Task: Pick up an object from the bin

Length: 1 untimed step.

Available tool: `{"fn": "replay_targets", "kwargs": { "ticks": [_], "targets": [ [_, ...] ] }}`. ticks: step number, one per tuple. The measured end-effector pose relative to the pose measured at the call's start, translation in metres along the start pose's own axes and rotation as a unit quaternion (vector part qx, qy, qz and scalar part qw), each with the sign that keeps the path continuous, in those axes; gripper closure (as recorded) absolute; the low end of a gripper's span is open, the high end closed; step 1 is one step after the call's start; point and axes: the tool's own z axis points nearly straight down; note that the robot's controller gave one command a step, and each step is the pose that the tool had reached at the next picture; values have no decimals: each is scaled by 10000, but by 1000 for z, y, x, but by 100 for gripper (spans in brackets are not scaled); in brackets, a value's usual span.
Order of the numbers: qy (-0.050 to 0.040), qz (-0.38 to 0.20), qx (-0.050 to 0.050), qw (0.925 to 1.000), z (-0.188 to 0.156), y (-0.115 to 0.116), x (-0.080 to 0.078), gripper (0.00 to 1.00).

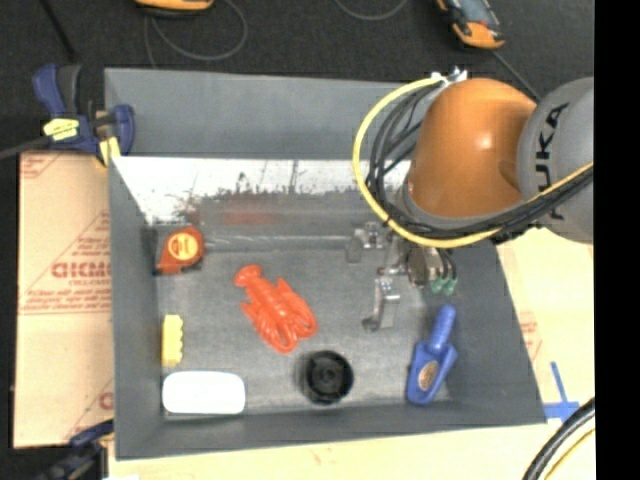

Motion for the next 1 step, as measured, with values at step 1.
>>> {"fn": "replay_targets", "kwargs": {
  "ticks": [1],
  "targets": [
    [-40, 1, -1, 10000, -4, 0, -1, 0]
  ]
}}
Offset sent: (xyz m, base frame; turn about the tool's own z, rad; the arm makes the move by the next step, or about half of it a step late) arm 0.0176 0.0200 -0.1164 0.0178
